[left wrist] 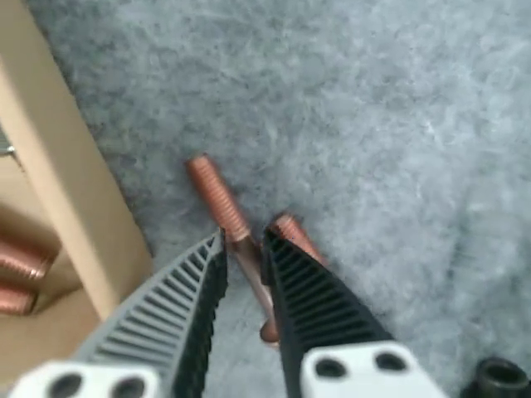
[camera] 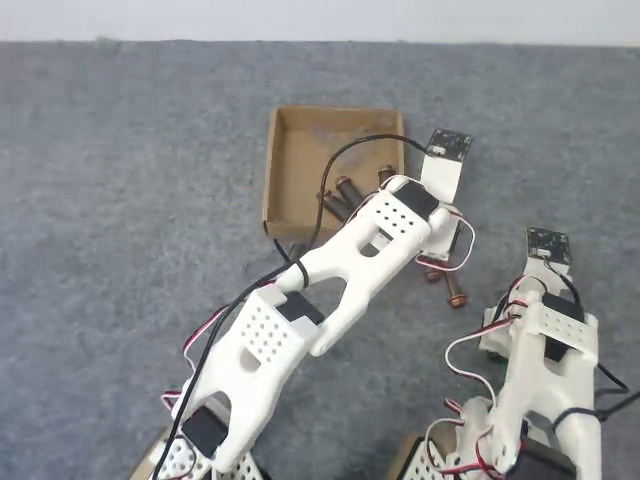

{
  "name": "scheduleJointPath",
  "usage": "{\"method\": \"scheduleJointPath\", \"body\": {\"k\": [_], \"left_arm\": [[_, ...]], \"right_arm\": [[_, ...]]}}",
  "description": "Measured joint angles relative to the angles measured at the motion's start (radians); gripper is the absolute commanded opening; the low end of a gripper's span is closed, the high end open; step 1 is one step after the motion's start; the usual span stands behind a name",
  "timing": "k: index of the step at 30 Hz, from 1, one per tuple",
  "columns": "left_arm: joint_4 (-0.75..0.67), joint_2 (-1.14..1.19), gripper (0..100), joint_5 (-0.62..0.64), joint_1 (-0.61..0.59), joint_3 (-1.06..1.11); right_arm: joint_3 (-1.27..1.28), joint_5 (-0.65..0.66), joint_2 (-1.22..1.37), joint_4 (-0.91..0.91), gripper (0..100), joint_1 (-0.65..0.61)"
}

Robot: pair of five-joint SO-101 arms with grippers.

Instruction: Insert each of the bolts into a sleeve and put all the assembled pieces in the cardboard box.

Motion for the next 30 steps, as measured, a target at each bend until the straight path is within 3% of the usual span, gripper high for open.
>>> {"method": "scheduleJointPath", "body": {"k": [17, 22, 30], "left_arm": [[0.017, -0.014, 14, -0.023, -0.023, 0.066], [0.018, -0.014, 0, -0.04, -0.029, 0.066], [0.029, -0.014, 1, -0.15, -0.021, 0.066]], "right_arm": [[0.0, 0.0, 0.0, 0.0, 0.7, 0.0], [0.0, 0.0, 0.0, 0.0, 0.7, 0.0], [0.002, 0.0, 0.0, -0.018, 0.7, 0.0]]}}
